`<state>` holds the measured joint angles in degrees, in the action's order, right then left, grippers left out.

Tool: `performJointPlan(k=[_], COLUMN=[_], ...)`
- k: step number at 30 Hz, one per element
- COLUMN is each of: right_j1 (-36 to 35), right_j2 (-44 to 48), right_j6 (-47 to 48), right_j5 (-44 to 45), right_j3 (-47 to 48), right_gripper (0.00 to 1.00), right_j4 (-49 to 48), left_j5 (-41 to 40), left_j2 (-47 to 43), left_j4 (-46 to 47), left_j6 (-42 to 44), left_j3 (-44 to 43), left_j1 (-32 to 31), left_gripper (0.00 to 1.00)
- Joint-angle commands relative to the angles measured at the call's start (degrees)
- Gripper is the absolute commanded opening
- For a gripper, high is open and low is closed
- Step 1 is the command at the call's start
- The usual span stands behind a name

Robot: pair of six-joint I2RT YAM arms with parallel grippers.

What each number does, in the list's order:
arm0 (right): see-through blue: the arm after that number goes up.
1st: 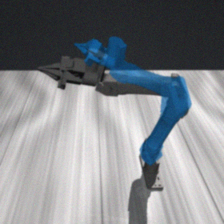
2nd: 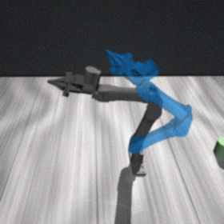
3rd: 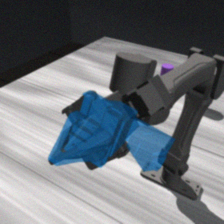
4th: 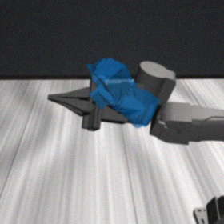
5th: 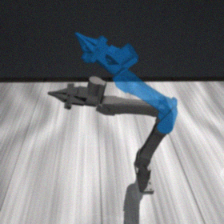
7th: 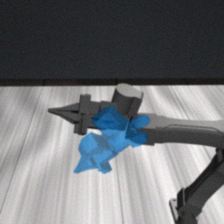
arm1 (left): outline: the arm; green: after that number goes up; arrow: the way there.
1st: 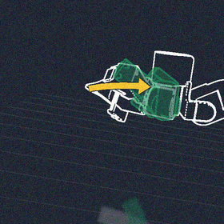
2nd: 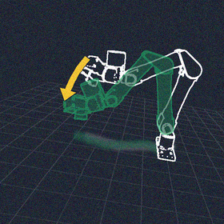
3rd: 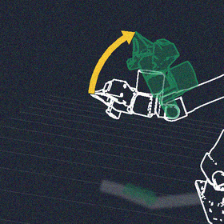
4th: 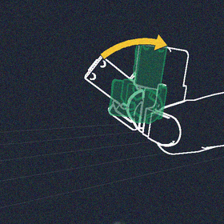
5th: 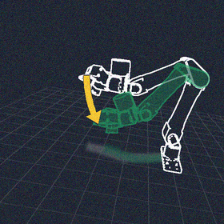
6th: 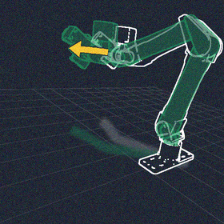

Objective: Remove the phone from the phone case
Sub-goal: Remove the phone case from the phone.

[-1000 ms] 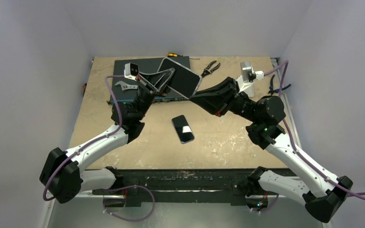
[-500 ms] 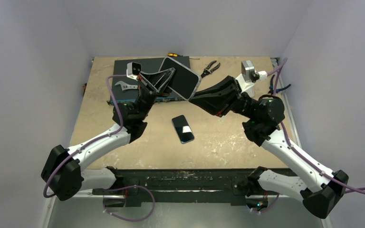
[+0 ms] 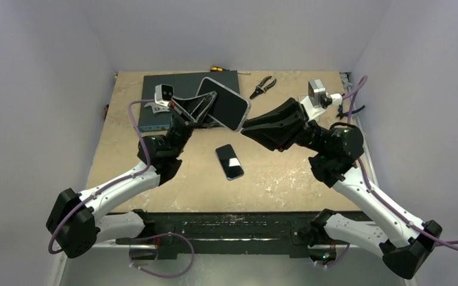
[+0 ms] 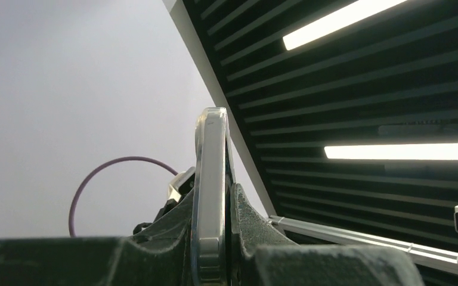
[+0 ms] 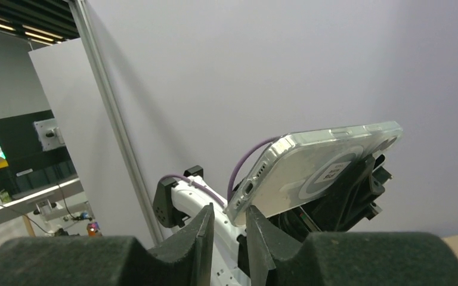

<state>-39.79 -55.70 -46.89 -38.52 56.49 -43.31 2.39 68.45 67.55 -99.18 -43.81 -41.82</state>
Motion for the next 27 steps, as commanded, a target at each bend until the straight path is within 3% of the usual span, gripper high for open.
performJointPlan(k=[1, 6, 13, 20, 27], right_j1=[-1.78, -1.78, -1.77, -1.65, -1.61], right_j2=[5.35, 4.1, 0.07, -2.01, -4.42], right_j6=[-2.59, -9.67, -16.04, -16.35, -18.17], right_j5=[9.9, 18.15, 21.75, 22.89, 21.14], right_j3=[2.81, -0.17, -0.11, 1.88, 3.01], right_gripper=[0.34, 0.49, 0.66, 0.64, 0.52], right_j4=[-14.52, -17.58, -19.01, -13.07, -12.58], left_j5=[2.56, 0.75, -1.97, -2.21, -2.22], left_j2=[1.71, 0.08, -3.54, -6.24, -5.97], left_j4=[-14.32, -11.83, -11.0, -5.85, 3.03], left_j6=[15.35, 17.75, 26.1, 33.01, 34.56], left_j3=[4.37, 4.92, 4.92, 8.17, 11.16], left_j1=[-0.01, -0.12, -0.55, -0.63, -0.67], left_gripper=[0.0, 0.0, 0.0, 0.0, 0.0])
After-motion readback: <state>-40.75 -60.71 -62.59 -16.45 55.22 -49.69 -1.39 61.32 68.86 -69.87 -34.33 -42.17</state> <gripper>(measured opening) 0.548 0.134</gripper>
